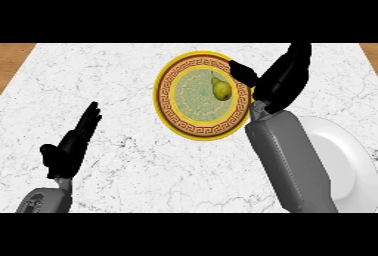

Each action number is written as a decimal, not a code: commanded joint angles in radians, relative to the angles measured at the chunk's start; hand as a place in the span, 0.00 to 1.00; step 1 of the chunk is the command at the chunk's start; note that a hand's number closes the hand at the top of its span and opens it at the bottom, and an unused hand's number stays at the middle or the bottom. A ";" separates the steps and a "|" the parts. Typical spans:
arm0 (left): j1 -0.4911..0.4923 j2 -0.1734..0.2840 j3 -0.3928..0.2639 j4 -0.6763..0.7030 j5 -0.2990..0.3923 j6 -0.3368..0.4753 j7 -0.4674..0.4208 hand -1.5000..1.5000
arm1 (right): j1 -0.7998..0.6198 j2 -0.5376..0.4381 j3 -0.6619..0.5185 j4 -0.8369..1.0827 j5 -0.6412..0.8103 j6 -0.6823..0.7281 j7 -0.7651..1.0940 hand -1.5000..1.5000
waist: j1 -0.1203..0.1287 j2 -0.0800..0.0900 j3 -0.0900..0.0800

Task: Pick the pear from the plate and place it in the plate

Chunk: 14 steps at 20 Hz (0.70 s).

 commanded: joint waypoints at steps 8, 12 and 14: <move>0.043 0.025 0.044 -0.006 0.016 -0.011 0.000 0.50 | 0.526 0.005 0.282 -0.357 -0.010 -0.355 0.080 0.00 | -0.062 -0.013 -0.002; 0.058 0.007 0.049 -0.044 0.008 0.002 -0.011 0.50 | 0.706 0.005 0.381 -0.461 0.002 -0.376 -0.007 0.00 | -0.054 -0.009 -0.002; 0.096 0.021 0.052 -0.053 0.008 -0.021 -0.017 0.50 | 0.806 0.005 0.424 -0.510 0.047 -0.413 -0.037 0.00 | -0.055 -0.009 -0.002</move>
